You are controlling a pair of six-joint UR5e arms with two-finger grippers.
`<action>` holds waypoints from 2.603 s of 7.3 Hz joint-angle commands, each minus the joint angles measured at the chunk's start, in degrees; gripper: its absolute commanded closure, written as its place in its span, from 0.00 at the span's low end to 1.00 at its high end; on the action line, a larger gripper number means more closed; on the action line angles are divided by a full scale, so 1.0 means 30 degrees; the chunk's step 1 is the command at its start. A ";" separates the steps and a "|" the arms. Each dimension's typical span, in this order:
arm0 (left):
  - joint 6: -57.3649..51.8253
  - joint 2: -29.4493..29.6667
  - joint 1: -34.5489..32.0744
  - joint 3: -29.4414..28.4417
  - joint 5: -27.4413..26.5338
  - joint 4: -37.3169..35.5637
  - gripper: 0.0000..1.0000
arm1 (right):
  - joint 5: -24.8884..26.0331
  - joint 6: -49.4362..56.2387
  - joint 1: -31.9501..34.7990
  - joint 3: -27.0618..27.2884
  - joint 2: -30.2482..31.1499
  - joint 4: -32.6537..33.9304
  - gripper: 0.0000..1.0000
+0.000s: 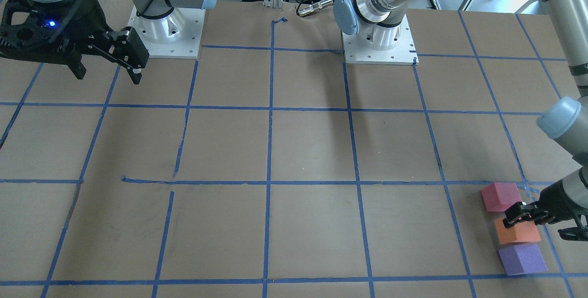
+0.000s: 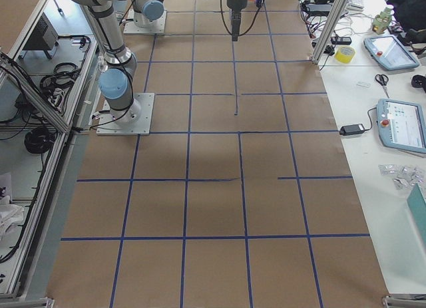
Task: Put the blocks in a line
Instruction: 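Lower the orange cube into the gap between the purple and pink cubes, then open the left gripper to release the orange cube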
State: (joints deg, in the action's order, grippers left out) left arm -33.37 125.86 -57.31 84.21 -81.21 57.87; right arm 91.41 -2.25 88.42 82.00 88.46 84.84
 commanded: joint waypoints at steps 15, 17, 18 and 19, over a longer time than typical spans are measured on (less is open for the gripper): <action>0.0656 -0.7020 -0.2184 -0.0560 -0.1143 0.8915 0.03 | 0.0057 0.0166 0.0000 0.0058 0.0074 -0.0096 0.00; 0.5061 -0.8576 -0.6654 -0.0589 -0.2131 0.9302 0.05 | 0.0057 0.0166 0.0000 0.0058 0.0074 -0.0037 0.00; 0.6915 -0.9105 -0.8622 -0.0503 -0.2285 0.9331 0.07 | 0.0057 0.0166 0.0000 0.0058 0.0075 -0.0037 0.00; 0.8239 -0.9922 -0.9425 -0.0589 -0.2054 1.0086 0.06 | 0.0057 0.0021 0.0000 0.0000 0.0104 0.0108 0.00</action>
State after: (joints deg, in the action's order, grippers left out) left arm -14.80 98.95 -80.52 82.57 -87.41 86.24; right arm 91.58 -1.85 88.42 82.14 88.70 84.81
